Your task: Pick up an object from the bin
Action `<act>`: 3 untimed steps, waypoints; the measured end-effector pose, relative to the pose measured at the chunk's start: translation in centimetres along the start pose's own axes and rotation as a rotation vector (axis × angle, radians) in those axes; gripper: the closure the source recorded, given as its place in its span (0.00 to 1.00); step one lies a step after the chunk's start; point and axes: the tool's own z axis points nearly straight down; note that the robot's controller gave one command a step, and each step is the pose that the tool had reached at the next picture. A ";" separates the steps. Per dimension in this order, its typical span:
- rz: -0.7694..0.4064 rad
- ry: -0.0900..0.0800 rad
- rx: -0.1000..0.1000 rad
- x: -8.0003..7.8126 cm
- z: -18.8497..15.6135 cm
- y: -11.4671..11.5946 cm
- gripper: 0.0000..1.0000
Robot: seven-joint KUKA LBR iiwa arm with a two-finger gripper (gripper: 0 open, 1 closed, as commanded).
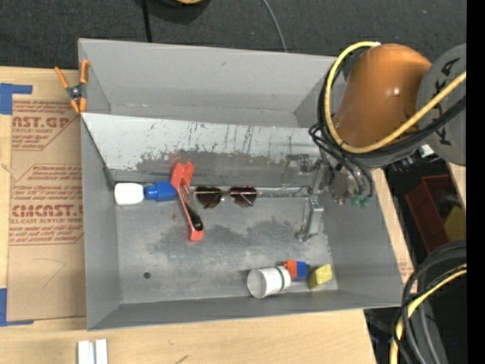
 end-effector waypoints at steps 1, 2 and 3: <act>0.000 -0.008 0.001 -0.1 -0.5 0.0 0.00; -0.092 -0.011 0.001 0.6 3.6 -1.1 0.00; -0.299 -0.008 0.002 4.4 6.6 0.8 0.00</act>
Offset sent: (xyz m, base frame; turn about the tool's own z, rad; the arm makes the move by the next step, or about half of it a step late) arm -0.0313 -0.0462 -0.1572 -0.3524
